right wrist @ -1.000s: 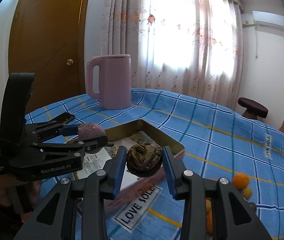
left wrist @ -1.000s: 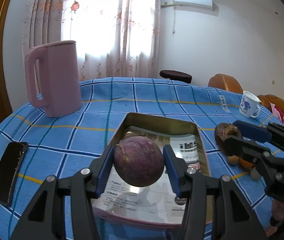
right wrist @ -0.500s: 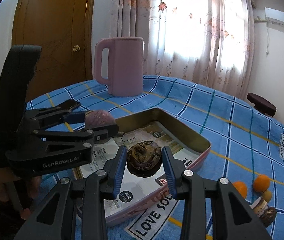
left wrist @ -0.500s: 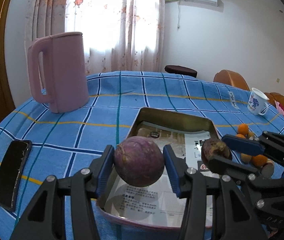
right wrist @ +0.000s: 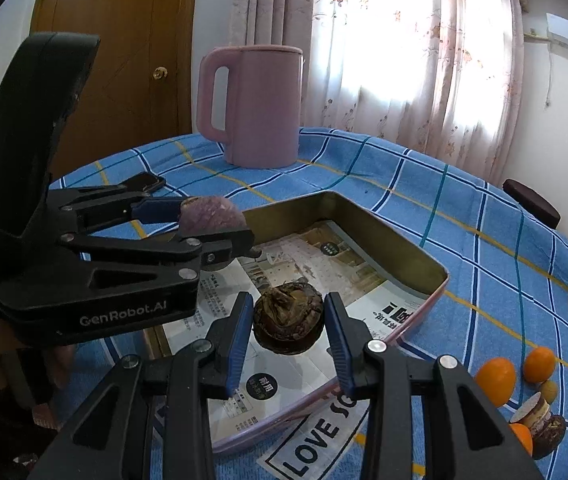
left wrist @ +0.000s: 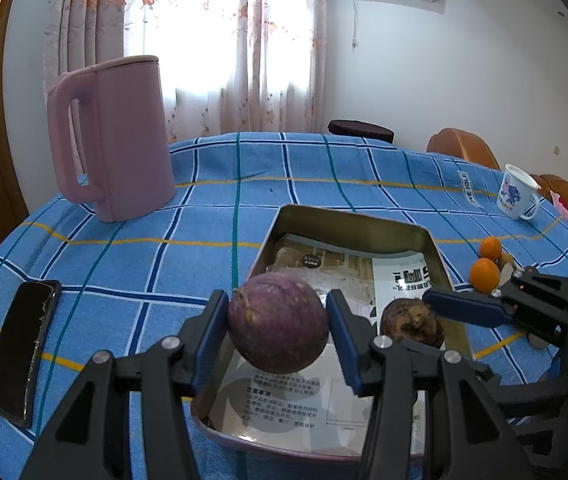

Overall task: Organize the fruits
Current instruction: 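Carry the purple fruit into the tin box and release while the right tool drops the mangosteen there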

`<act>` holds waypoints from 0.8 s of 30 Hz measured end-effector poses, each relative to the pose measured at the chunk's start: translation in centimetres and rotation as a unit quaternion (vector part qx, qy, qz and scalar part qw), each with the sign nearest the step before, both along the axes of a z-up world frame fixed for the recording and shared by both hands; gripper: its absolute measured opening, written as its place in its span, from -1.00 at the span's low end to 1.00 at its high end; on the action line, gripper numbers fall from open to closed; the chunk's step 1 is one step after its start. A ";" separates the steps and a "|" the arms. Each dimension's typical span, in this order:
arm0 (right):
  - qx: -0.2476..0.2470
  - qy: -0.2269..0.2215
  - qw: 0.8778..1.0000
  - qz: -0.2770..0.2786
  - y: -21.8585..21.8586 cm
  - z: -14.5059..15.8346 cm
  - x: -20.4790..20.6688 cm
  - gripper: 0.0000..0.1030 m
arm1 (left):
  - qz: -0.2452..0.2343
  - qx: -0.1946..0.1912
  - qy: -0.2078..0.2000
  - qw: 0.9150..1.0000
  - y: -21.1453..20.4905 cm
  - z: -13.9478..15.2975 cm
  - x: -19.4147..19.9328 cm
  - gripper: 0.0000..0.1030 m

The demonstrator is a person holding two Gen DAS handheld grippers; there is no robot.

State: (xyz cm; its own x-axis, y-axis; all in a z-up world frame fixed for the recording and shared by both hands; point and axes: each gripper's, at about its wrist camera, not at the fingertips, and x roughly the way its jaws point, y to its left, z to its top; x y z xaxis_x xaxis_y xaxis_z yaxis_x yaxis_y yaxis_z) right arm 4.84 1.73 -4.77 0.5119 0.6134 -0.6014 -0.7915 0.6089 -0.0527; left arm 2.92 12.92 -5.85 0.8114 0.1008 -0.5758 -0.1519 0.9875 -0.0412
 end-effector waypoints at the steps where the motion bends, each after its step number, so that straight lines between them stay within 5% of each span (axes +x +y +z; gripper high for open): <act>1: -0.002 0.001 1.000 0.001 0.0 -0.1 0.0 -0.25 | 0.000 0.000 0.002 1.000 0.0 0.0 0.1 0.02; 10: -0.022 0.005 1.000 0.004 0.7 -0.5 0.0 -0.14 | 0.004 0.013 0.002 1.000 -0.2 0.0 0.1 0.05; 13: -0.015 -0.005 1.000 -0.002 0.4 -0.3 -0.3 0.13 | 0.006 0.012 -0.008 1.000 -0.2 0.4 -0.4 0.26; 15: -0.007 -0.006 1.000 -0.012 -0.4 0.0 -0.5 0.13 | 0.009 0.009 -0.023 1.000 -0.3 0.9 -1.0 0.40; 24: -0.005 -0.022 0.994 -0.111 -12.0 0.4 -2.0 0.13 | -0.035 -0.021 -0.064 0.997 -3.5 2.7 -2.3 0.79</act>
State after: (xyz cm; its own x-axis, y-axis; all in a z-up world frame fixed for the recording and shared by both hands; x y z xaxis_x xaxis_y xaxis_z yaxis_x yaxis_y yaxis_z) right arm 2.81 -10.28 -4.36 0.6596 0.4772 -0.5807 -0.6349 0.7673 -0.0907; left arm 0.60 9.40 -3.18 0.8824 0.0193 -0.4702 -0.0732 0.9926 -0.0966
